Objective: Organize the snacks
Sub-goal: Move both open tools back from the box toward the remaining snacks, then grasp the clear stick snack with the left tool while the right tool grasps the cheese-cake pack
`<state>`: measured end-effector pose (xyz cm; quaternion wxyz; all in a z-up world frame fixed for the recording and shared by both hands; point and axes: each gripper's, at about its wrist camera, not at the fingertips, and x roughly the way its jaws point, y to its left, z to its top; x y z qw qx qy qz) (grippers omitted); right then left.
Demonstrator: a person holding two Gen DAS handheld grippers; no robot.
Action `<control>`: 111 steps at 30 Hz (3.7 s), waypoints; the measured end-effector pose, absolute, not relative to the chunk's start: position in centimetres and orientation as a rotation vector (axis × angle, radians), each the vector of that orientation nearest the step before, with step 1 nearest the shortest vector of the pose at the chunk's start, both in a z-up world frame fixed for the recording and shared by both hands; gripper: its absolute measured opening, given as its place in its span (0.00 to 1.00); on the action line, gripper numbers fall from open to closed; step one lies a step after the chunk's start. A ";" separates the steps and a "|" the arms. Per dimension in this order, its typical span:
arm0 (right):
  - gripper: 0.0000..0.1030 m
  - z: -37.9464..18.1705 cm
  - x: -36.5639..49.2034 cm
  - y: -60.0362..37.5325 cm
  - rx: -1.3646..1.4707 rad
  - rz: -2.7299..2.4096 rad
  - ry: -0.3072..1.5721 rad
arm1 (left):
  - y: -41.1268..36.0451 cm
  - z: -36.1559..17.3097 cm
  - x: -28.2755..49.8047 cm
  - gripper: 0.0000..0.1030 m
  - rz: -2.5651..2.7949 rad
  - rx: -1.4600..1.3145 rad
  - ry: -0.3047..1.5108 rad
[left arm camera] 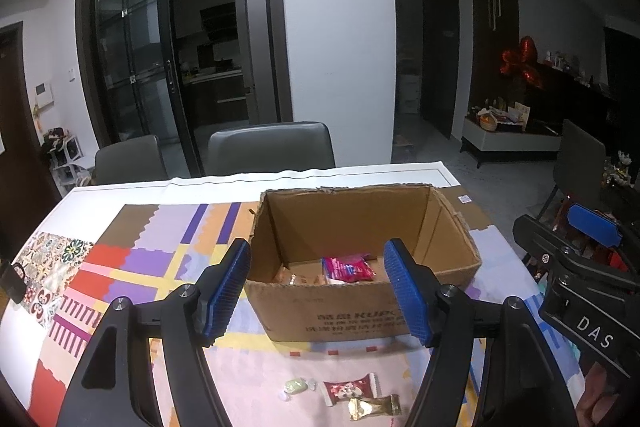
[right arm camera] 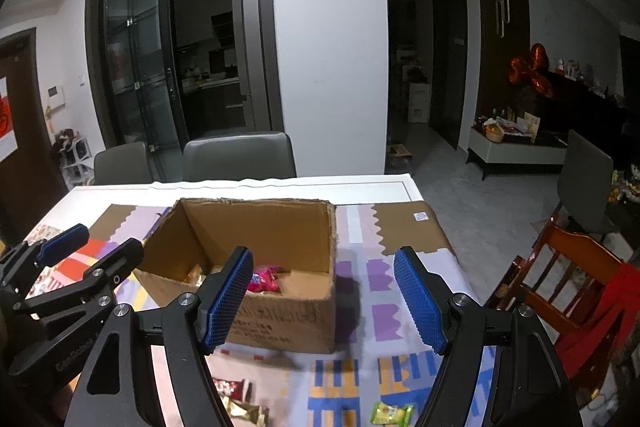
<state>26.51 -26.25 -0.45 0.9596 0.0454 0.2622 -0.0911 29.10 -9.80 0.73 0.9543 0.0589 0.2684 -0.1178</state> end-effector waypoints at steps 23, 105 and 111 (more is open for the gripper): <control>0.72 -1.7 21.4 -27.2 0.089 -0.217 0.533 | -9.8 -0.7 24.0 0.68 -0.263 0.120 0.560; 0.72 -15.9 20.5 -28.4 -0.031 0.157 0.836 | -12.9 -19.0 20.2 0.39 0.069 -0.157 1.094; 0.72 -16.4 21.3 -27.6 -0.055 0.197 0.857 | -11.9 -18.9 20.3 0.22 0.056 -0.165 1.090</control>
